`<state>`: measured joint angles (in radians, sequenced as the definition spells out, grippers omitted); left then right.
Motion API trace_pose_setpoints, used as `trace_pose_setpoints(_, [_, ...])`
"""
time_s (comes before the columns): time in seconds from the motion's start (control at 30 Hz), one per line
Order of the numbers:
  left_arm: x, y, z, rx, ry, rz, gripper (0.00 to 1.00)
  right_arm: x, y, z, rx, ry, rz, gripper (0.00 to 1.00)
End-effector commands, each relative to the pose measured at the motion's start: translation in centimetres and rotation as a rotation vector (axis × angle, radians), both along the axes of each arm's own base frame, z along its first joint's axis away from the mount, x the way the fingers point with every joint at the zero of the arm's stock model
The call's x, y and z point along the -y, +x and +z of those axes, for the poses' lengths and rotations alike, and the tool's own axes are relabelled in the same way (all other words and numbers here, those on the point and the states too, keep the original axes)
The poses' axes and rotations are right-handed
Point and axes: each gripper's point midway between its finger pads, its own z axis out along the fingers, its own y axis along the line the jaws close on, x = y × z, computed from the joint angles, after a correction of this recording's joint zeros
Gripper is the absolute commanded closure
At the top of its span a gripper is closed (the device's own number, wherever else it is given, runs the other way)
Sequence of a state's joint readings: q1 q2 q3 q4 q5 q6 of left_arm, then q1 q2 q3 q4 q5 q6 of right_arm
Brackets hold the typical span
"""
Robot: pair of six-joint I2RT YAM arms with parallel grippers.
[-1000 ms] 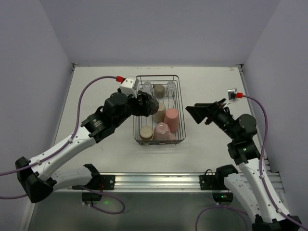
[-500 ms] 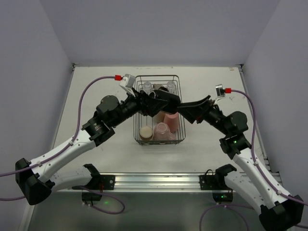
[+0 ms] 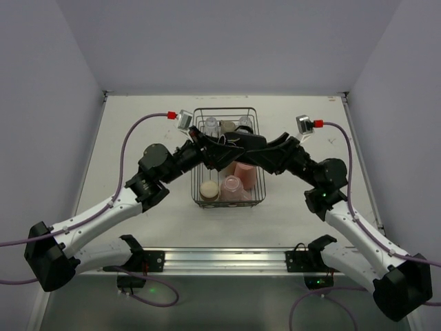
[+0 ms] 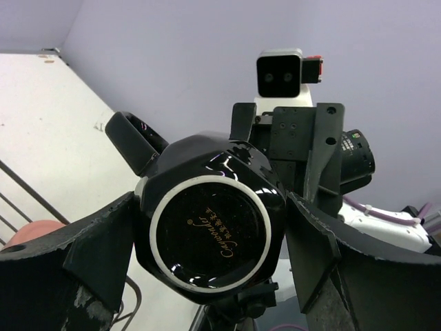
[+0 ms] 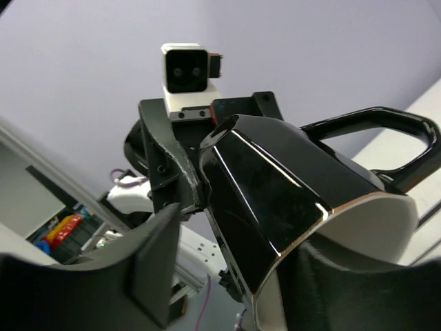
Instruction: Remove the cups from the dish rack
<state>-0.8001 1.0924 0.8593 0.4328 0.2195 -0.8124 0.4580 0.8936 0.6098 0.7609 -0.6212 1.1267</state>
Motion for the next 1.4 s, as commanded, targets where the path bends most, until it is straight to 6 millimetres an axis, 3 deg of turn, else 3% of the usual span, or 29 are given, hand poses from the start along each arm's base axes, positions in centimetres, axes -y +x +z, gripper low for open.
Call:
trace_pose_setpoints(0.0, [-0.6,-1.4,5.1,0.124,-0.166,-0.031,0.86,0.1,-1.9,3.3,0.099,0.124,0.064,0.49])
trace_pose_setpoints(0.07, [-0.7,-1.4,4.6,0.113,-0.162,-0.032,0.75,0.2,-2.6,3.9,0.118,0.166,0.092,0.67])
trace_pose_setpoints(0.1, [-1.0,-1.7,4.7,0.118,-0.166,-0.029,0.58,0.2,-2.6,3.9,0.117,0.180,0.096,0.75])
trace_pose_setpoints(0.17, [-1.3,-1.4,3.9,0.121,-0.146,-0.005,0.38,0.6,-2.9,4.0,0.125,0.209,0.096,0.96])
trace_pose_setpoints(0.2, [-1.8,-1.7,4.1,0.130,-0.146,0.005,0.23,0.6,-2.8,4.0,0.121,0.216,0.089,1.00])
trace_pose_setpoints(0.3, [-2.7,-1.4,3.3,0.136,-0.102,0.062,0.02,0.8,-2.5,3.8,0.117,0.206,0.057,1.00])
trace_pose_setpoints(0.37, [-3.2,-0.9,2.3,0.139,-0.044,0.099,0.00,1.0,-1.9,3.7,0.111,0.180,0.007,1.00])
trace_pose_setpoints(0.43, [-4.1,-0.8,2.5,0.154,-0.020,0.141,0.00,1.0,-1.1,3.6,0.083,0.132,-0.043,1.00])
trace_pose_setpoints(0.47, [-4.3,-0.5,1.5,0.152,0.034,0.161,0.00,1.2,-0.6,3.5,0.105,0.100,-0.086,1.00])
trace_pose_setpoints(0.6, [-6.0,0.2,1.5,0.158,0.121,0.252,0.00,2.0,1.8,3.0,0.061,-0.047,-0.239,1.00])
trace_pose_setpoints(0.73, [-6.5,1.1,-1.5,0.144,0.332,0.278,0.00,5.4,6.0,1.7,0.045,-0.340,-0.528,1.00])
trace_pose_setpoints(0.77, [-6.8,1.0,-3.8,0.104,0.429,0.266,0.00,7.2,8.3,0.7,-0.005,-0.420,-0.651,1.00])
trace_pose_setpoints(0.83, [-7.5,0.9,-6.1,0.089,0.558,0.252,0.00,9.7,10.0,-0.6,-0.051,-0.598,-0.755,1.00])
trace_pose_setpoints(0.87, [-7.7,0.9,-7.0,0.081,0.601,0.249,0.00,11.1,11.9,-2.3,-0.113,-0.676,-0.796,1.00])
trace_pose_setpoints(0.97, [-9.0,0.8,-9.6,0.046,0.715,0.259,0.00,14.8,14.6,-4.6,-0.226,-0.831,-0.875,1.00])
trace_pose_setpoints(1.07, [-9.7,0.3,-11.3,0.029,0.767,0.247,0.00,16.9,17.6,-8.4,-0.338,-1.001,-0.907,1.00])
trace_pose_setpoints(1.13, [-10.0,0.2,-11.9,0.029,0.790,0.249,0.00,17.3,19.9,-11.2,-0.404,-1.099,-0.888,1.00])
trace_pose_setpoints(1.2, [-10.3,0.3,-12.5,0.021,0.809,0.254,0.00,17.5,21.5,-12.0,-0.429,-1.143,-0.882,1.00])
trace_pose_setpoints(1.23, [-10.3,0.2,-12.6,0.020,0.809,0.252,0.00,17.5,22.8,-14.4,-0.469,-1.197,-0.857,1.00])
trace_pose_setpoints(1.3, [-10.1,0.0,-13.1,0.013,0.814,0.234,0.00,17.5,24.2,-15.0,-0.480,-1.231,-0.837,1.00])
trace_pose_setpoints(1.33, [-10.0,0.1,-13.4,0.010,0.819,0.231,0.00,17.4,25.1,-17.3,-0.517,-1.272,-0.803,1.00])
trace_pose_setpoints(1.37, [-10.0,0.1,-13.5,0.008,0.823,0.229,0.00,17.2,25.9,-17.1,-0.510,-1.274,-0.799,1.00])
